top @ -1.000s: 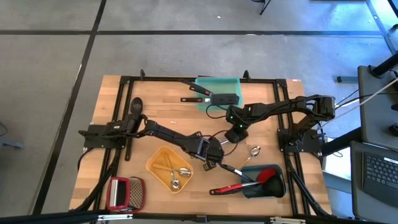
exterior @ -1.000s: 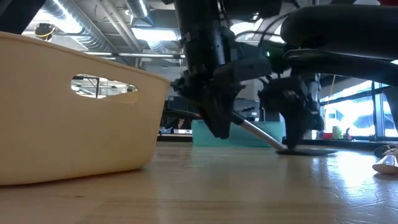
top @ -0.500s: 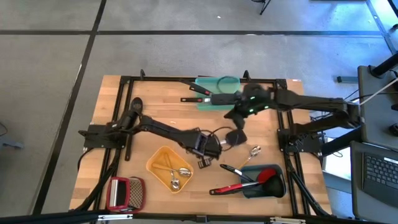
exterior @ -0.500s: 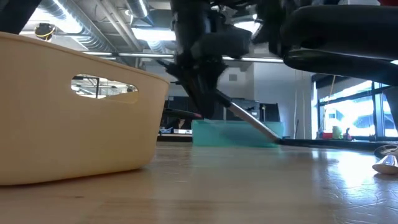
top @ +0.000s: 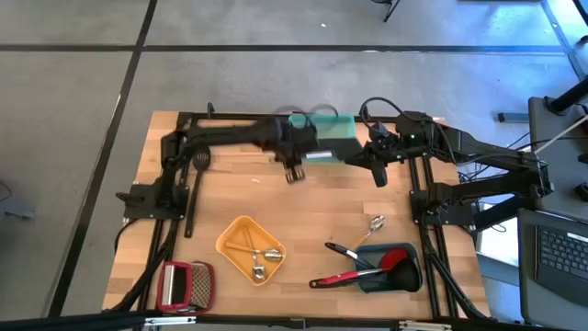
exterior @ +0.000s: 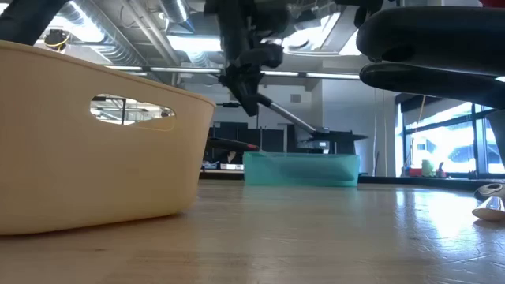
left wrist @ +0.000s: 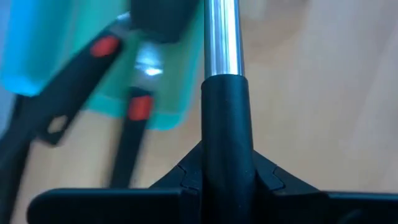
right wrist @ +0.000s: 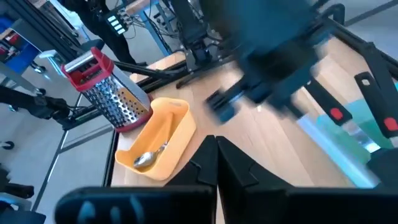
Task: Pick & Place Kitchen Items
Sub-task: Put the black spatula into the green bin
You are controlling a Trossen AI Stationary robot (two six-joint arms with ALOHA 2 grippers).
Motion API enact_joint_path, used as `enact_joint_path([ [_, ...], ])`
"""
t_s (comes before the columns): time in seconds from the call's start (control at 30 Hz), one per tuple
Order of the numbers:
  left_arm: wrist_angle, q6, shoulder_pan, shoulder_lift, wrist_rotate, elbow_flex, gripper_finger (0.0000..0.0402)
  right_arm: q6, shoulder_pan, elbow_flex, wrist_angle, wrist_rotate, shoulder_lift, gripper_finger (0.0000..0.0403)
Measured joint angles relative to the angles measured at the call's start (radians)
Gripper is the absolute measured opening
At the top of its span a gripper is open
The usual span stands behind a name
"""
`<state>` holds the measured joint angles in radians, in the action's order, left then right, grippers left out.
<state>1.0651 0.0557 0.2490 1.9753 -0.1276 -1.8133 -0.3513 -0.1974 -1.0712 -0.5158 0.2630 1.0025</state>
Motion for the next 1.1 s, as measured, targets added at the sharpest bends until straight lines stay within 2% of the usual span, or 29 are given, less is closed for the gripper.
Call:
enact_joint_path([
  [0.2,0.028,-0.201,0.177,-0.005,0.053,0.0,0.0052,-0.009,0.0,0.001,0.0,0.0,-0.002,0.0001],
  [0.37,-0.003,-0.346,0.256,0.017,0.091,0.0,0.0052,-0.04,0.0,0.001,0.003,-0.026,-0.002,0.0001],
  [0.7,-0.146,-0.466,0.282,0.087,0.07,0.0,0.0052,-0.113,0.0,0.001,0.004,-0.133,-0.002,0.0001],
  [1.1,-0.16,-0.493,0.349,0.128,0.092,0.0,0.0052,-0.158,0.0,0.001,0.006,-0.136,-0.002,0.0001],
])
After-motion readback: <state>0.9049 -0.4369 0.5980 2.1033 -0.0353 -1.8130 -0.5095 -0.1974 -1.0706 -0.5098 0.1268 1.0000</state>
